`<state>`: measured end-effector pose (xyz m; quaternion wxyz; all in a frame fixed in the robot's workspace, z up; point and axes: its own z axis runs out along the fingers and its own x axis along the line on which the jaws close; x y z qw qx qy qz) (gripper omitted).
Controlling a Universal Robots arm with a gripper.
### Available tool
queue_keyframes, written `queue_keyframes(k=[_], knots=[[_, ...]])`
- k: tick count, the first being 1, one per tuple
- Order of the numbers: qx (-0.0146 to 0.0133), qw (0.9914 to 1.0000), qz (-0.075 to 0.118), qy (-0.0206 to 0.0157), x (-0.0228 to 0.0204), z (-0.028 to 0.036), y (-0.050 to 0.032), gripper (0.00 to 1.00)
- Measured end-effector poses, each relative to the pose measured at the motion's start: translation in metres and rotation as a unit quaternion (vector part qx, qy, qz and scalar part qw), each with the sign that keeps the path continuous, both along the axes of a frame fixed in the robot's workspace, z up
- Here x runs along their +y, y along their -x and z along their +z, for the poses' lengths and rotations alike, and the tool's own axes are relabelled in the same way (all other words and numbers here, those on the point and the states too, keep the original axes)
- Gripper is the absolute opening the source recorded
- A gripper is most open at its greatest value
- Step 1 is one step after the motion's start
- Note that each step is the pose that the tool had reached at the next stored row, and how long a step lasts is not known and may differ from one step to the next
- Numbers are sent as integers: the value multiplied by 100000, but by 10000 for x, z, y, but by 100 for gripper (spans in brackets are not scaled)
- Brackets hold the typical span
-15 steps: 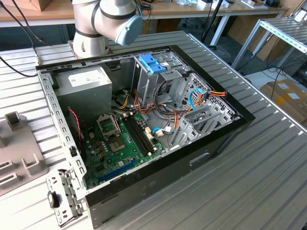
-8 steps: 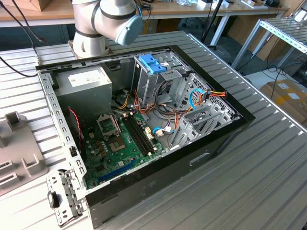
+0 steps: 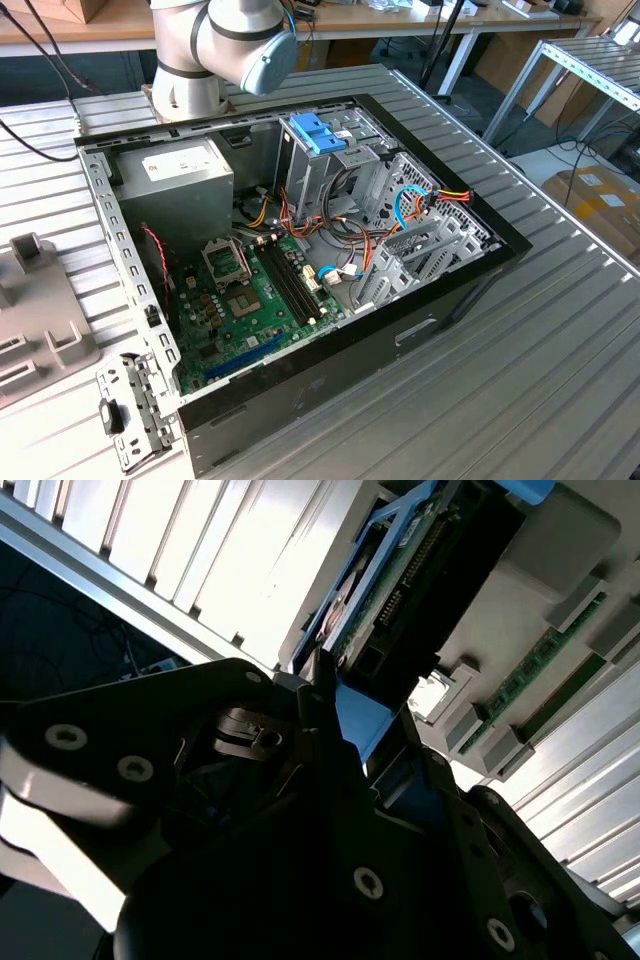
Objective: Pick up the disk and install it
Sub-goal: 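Pick up the disk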
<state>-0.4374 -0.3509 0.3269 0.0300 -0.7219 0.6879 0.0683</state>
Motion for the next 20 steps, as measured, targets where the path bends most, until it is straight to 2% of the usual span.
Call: queue_keyframes(k=[1, 2, 3, 4, 6, 8, 9, 10, 14, 16, 18, 20], knots=[[0, 100000, -1, 5, -1, 0, 0, 38], [7, 100000, -2, 7, -1, 0, 0, 44], [7, 100000, 1, 9, -2, 0, 0, 44], [6, 100000, -2, 8, -2, 0, 0, 51], [16, 100000, 1, 14, -3, 7, 1, 51], [9, 100000, 0, 3, -2, 106, 0, 51], [9, 100000, -3, -88, -2, 134, 0, 51], [-6, 100000, -2, -194, -2, 142, 0, 51], [9, 100000, 87, -213, -2, 144, 0, 51], [8, 99977, 2122, -214, 7, 142, 0, 51], [21, 99883, 4822, -216, 19, 136, 1, 51], [16, 99864, 5208, -253, 59, 126, 2, 51]])
